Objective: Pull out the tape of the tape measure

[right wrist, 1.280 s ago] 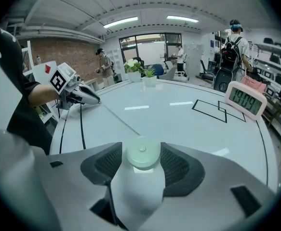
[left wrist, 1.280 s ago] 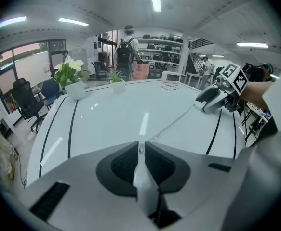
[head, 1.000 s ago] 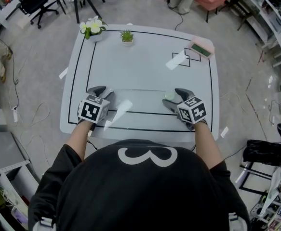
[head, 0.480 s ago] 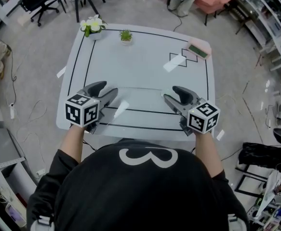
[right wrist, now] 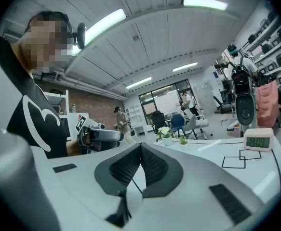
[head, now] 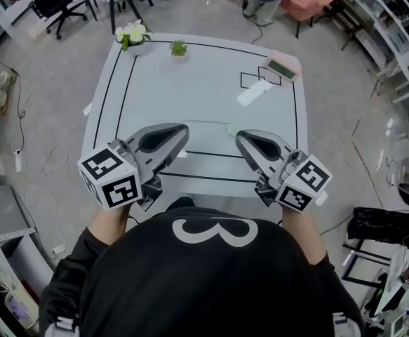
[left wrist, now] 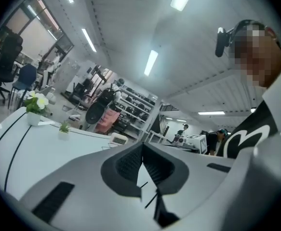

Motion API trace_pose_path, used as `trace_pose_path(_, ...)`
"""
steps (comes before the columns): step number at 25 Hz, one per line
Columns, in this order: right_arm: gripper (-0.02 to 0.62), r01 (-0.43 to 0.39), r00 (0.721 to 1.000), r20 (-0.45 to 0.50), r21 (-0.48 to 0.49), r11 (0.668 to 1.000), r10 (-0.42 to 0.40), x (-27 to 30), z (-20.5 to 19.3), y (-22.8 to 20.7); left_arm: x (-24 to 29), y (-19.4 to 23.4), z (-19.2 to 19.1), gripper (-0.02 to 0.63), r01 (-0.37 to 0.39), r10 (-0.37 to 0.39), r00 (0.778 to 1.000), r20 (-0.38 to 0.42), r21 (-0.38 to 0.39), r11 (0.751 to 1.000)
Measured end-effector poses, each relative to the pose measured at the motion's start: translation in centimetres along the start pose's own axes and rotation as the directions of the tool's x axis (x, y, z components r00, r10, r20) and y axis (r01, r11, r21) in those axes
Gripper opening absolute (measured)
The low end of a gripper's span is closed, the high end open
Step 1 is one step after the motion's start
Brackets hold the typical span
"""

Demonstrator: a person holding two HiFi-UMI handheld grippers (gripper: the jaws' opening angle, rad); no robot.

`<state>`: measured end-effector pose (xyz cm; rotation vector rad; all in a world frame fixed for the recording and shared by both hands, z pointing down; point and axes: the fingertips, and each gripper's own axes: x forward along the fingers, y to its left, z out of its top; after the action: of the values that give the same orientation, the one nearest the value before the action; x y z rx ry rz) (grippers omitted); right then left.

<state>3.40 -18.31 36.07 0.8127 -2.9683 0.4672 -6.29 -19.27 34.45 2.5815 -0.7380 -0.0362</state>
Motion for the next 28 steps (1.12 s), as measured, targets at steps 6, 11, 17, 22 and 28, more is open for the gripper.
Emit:
trace_pose_path(6, 0.009, -0.059, 0.997, 0.041, -0.032, 0.998, 0.061, -1.6, 1.7, 3.5, -0.2, -5.1, 1.0, 0.003, 0.083, -0.086, 0.995, 0.044, 0.075, 0.994)
trace_pose_path(11, 0.009, -0.075, 0.996, 0.056, -0.033, 0.997, 0.077, -3.3, 1.2, 4.9, -0.2, -6.9, -0.1, 0.003, 0.074, -0.078, 0.996, 0.040, 0.083, 0.994)
trace_pose_path(17, 0.009, -0.087, 0.995, 0.041, -0.041, 0.995, 0.089, -3.4, 0.7, 5.0, -0.3, -7.0, -0.9, 0.003, 0.040, -0.044, 0.998, 0.041, 0.087, 0.995)
trace_pose_path(22, 0.009, -0.081, 0.997, 0.012, -0.074, 0.994, 0.082, -3.2, 0.6, 5.3, -0.6, -6.6, -1.5, 0.003, -0.002, -0.001, 1.000, 0.023, 0.106, 0.994)
trace_pose_path(28, 0.009, -0.058, 0.998, -0.013, -0.109, 0.992, 0.057, -3.3, 1.4, 5.3, -0.9, -6.8, -0.7, 0.003, -0.003, -0.003, 0.999, 0.043, 0.125, 0.992)
